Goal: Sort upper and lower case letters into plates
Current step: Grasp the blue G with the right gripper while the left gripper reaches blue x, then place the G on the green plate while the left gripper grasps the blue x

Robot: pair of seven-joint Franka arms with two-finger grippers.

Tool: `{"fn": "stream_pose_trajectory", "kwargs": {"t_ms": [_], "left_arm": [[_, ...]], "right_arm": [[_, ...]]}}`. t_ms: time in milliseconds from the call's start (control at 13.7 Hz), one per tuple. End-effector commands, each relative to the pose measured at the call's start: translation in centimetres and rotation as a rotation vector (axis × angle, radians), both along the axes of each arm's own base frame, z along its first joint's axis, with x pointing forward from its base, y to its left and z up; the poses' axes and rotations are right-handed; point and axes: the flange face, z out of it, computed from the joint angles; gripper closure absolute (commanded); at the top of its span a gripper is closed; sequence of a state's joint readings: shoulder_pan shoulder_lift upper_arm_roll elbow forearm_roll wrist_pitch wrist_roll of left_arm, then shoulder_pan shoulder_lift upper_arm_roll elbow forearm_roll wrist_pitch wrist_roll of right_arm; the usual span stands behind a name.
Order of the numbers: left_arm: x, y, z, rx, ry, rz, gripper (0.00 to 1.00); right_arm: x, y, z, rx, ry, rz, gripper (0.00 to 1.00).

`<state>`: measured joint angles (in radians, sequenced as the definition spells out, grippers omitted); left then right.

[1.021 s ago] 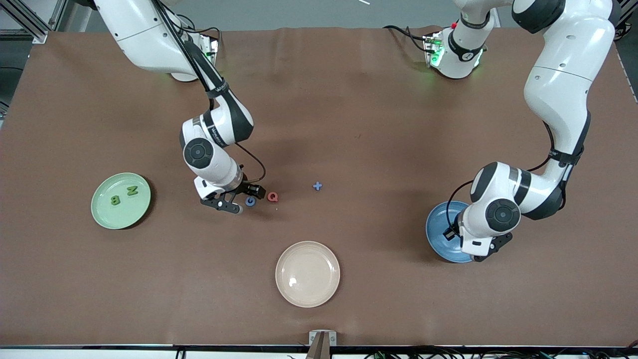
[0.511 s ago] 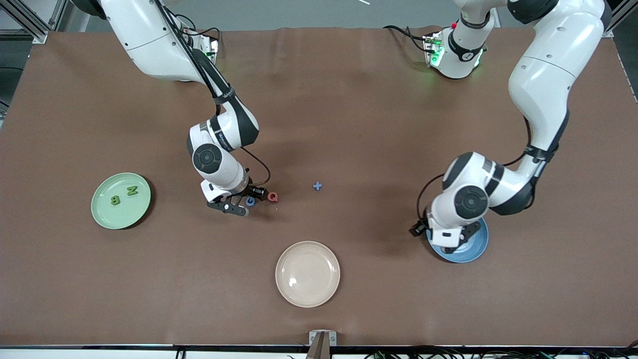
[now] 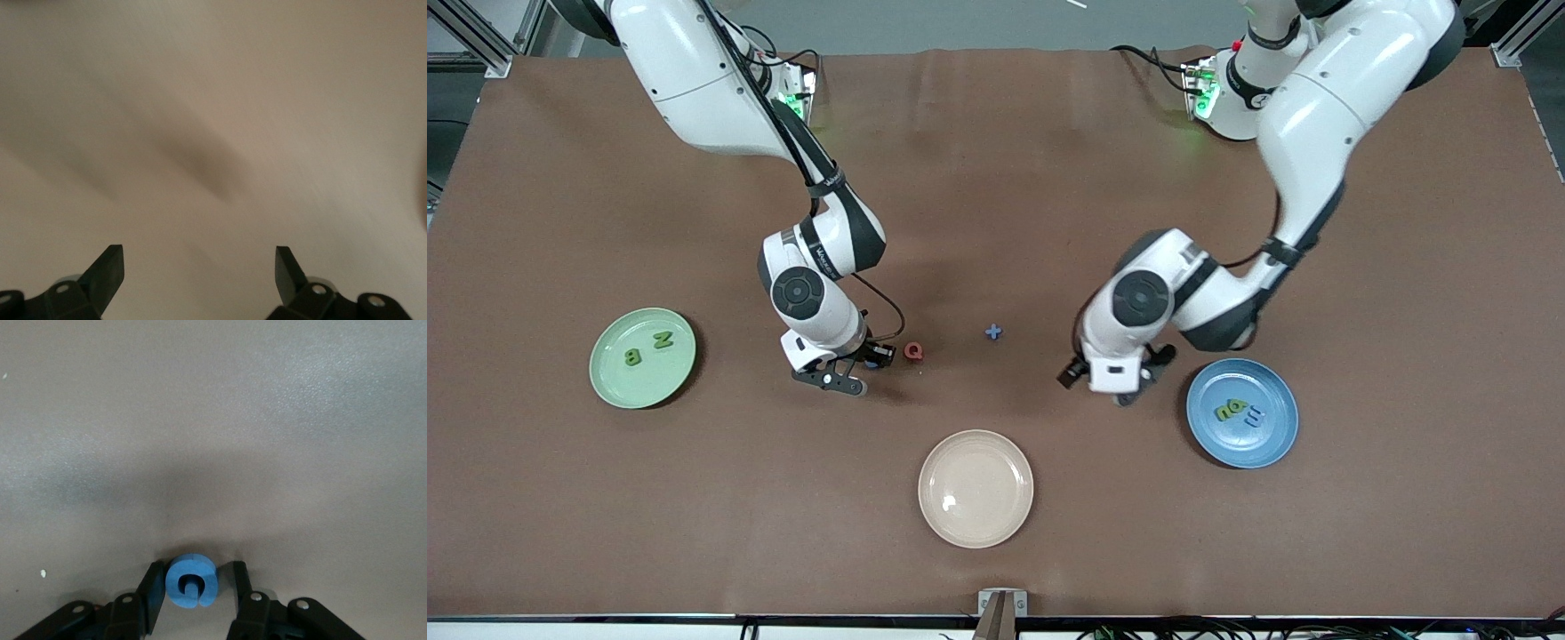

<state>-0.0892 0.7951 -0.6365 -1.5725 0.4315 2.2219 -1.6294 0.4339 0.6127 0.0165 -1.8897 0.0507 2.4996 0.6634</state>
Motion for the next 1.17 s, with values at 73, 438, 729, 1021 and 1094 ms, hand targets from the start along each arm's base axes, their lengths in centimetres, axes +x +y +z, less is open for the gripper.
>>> {"fn": "stream_pose_trajectory", "kwargs": {"t_ms": [73,438,729,1021,1094], "left_arm": [[-2.2,-6.1,-1.4,-0.061,-0.029,0.084,0.08],[-4.0,-12.5,-4.6,-0.022,-0.077,0.176,0.23],[-5.0,-13.1,-6.2,-0.015,-0.054,0.191,0.27],[-5.8,-13.4,-6.9,0.009,-0.048,0.177,0.28],[-5.8,-13.4,-6.7,0.011,-0.048,0.177,0.28]], "right_arm": [[0.4,0.7,-0.4,-0.014,-0.009,-0.013,0.59],[0.6,0.4,-0.1,-0.013,-0.012,-0.016,0.78],[1.2,-4.4,3.8,-0.042,0.032,0.016,0.78],[1.5,-16.0,8.2,-0.03,0.062,0.148,0.78],[1.8,-19.5,8.3,-0.024,0.061,0.18,0.78]]}}
